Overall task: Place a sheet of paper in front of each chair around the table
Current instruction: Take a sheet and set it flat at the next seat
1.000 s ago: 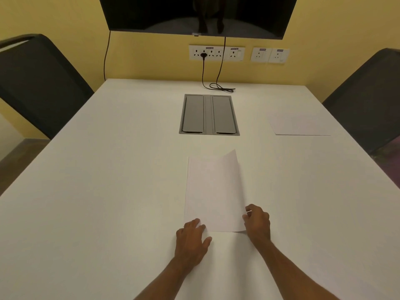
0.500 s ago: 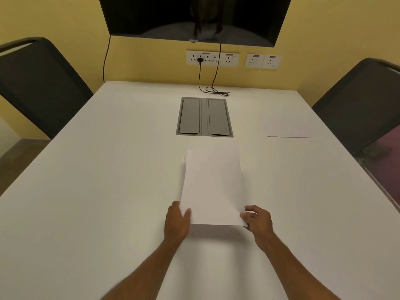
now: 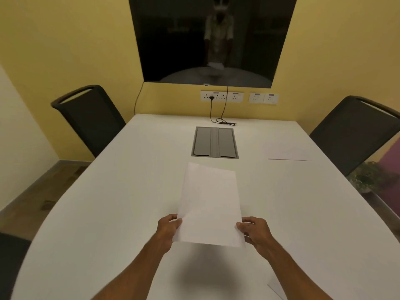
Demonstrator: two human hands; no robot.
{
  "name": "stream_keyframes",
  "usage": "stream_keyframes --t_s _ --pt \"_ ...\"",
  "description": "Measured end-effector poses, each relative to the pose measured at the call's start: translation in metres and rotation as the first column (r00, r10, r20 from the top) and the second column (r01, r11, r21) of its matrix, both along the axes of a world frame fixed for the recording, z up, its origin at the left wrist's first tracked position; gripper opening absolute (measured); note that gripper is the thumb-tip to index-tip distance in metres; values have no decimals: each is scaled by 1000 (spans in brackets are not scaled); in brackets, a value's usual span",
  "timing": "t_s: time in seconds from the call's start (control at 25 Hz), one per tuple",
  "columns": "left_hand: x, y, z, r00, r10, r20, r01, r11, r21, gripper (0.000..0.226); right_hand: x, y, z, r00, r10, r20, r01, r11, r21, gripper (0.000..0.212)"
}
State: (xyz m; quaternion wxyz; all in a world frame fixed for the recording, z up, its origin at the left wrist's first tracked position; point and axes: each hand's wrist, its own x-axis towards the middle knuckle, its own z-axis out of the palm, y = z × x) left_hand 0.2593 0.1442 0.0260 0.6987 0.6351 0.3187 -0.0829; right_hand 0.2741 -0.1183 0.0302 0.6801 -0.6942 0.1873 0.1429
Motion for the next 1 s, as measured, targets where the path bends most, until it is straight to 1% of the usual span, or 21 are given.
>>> stream_keyframes --t_s 0.12,0.32,0.4,0.56,0.6,0.68,0.84,1.0 --pt "-45 18 16 1000 -8 -2 8 1000 -20 12 -17 22 13 1000 20 24 -19 999 -26 17" --pt "-122 75 42 996 84 12 -84 996 23 13 -53 87 30 984 172 45 -173 985 7 18" --pt "-156 103 53 991 133 16 -133 990 52 17 -70 120 35 969 244 50 -245 969 13 19" --pt "-217 160 76 976 217 33 -219 969 116 16 -104 189 48 934 347 84 -350 936 27 20" --pt "-230 175 80 972 231 45 -235 964 122 20 -112 206 52 926 366 92 -370 929 30 21" --pt "-253 206 86 962 266 56 -272 954 124 28 -131 240 60 913 392 111 -397 918 28 21" --pt "-302 262 103 943 320 97 -330 937 113 22 -176 303 76 900 405 160 -413 910 24 20" --pt "-334 310 115 947 300 114 -315 938 147 25 -215 343 82 908 376 187 -387 922 26 23"
